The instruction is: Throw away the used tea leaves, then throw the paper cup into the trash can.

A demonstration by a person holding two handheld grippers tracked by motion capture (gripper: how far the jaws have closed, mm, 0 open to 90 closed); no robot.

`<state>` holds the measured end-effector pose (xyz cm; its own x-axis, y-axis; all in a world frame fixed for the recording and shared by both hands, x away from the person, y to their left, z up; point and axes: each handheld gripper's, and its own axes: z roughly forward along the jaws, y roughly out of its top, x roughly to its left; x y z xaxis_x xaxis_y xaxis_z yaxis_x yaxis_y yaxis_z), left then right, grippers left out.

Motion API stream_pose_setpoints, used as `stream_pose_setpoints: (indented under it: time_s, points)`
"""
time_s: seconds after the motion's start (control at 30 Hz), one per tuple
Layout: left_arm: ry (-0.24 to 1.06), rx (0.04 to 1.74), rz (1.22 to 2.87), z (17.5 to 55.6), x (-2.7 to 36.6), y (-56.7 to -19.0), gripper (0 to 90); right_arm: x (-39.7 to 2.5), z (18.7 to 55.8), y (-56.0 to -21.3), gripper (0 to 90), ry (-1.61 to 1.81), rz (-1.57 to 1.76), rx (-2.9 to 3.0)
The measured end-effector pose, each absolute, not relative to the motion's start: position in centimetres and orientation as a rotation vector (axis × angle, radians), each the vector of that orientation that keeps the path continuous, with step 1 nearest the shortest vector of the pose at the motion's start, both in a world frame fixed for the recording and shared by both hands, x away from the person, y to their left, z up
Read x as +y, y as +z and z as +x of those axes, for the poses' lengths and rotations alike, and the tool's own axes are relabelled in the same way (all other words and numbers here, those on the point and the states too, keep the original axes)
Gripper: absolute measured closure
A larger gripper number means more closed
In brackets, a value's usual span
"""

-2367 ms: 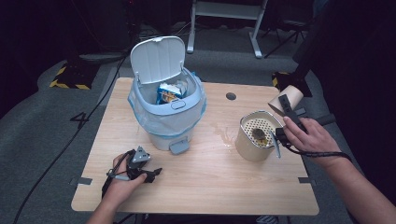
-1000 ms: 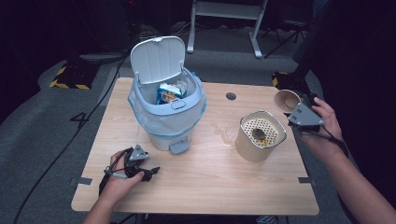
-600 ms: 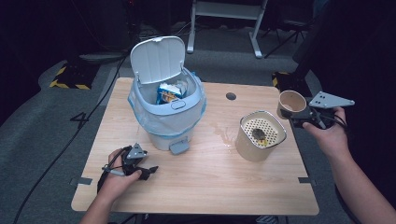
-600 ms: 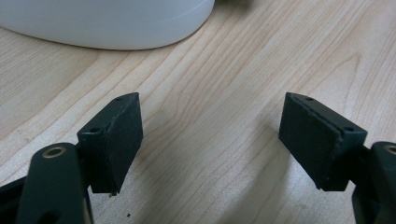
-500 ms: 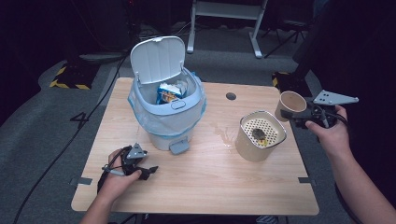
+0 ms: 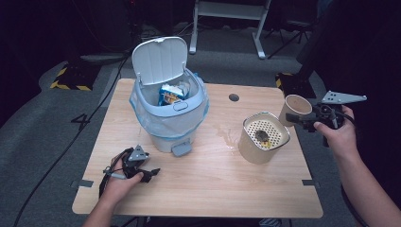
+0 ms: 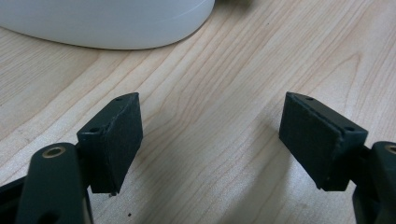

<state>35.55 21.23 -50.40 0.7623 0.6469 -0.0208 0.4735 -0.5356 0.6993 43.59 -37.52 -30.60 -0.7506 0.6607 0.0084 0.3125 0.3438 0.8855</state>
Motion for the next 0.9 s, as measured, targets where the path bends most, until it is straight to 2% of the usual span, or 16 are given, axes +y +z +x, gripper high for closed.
stream_pose_setpoints:
  time_s: [0.47,0.9]
  points:
    - [0.313,0.833,2.239,35.5,21.2,-50.4,22.0,-35.4,44.4,-29.5,32.2,1.379,0.778,2.29]
    - [0.313,0.832,2.24,35.5,21.2,-50.4,22.0,-30.9,46.1,-27.4,31.8,1.417,0.649,2.329]
